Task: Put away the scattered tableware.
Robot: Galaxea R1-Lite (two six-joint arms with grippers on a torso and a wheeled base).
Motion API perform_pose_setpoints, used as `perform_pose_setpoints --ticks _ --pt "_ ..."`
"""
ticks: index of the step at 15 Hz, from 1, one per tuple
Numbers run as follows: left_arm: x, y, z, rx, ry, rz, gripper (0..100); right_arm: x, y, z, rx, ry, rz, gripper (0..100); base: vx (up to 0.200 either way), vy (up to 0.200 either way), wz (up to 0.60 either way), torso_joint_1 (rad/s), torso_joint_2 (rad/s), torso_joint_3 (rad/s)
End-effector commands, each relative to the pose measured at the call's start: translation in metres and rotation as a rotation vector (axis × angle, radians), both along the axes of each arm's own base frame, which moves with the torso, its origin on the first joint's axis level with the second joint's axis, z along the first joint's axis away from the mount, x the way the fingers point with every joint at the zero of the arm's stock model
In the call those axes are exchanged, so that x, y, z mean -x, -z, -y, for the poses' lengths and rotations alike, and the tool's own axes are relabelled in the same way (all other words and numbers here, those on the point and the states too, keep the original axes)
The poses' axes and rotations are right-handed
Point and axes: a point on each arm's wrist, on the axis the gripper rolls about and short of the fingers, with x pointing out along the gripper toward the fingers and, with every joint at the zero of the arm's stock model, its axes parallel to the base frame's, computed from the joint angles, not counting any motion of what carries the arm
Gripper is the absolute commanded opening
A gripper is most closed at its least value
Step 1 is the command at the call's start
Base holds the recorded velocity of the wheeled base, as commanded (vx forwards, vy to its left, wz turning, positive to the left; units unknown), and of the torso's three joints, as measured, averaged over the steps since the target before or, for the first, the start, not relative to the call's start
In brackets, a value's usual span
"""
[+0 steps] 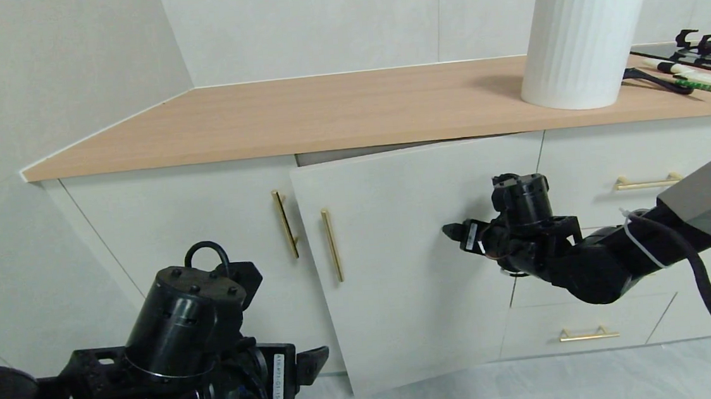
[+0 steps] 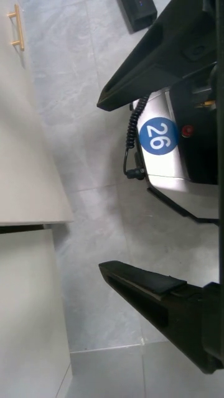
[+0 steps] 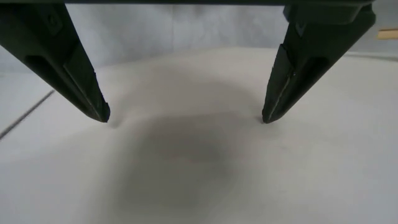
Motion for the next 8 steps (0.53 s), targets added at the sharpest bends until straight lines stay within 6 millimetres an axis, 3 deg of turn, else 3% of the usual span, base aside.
perform_pose_setpoints --ticks 1,8 --pt "0.0 0.0 0.0 -0.001 -0.001 -0.001 100 -0.012 0.006 -0.001 -0.008 0.05 0.01 100 0.0 0.0 0.0 0.0 0.0 0.0" --pt "-0.001 0.001 0.001 -0.003 0.0 -0.005 100 -0.029 0.006 0.0 -0.009 0.148 0.047 100 0.0 0.0 0.0 0.0 0.0 0.0"
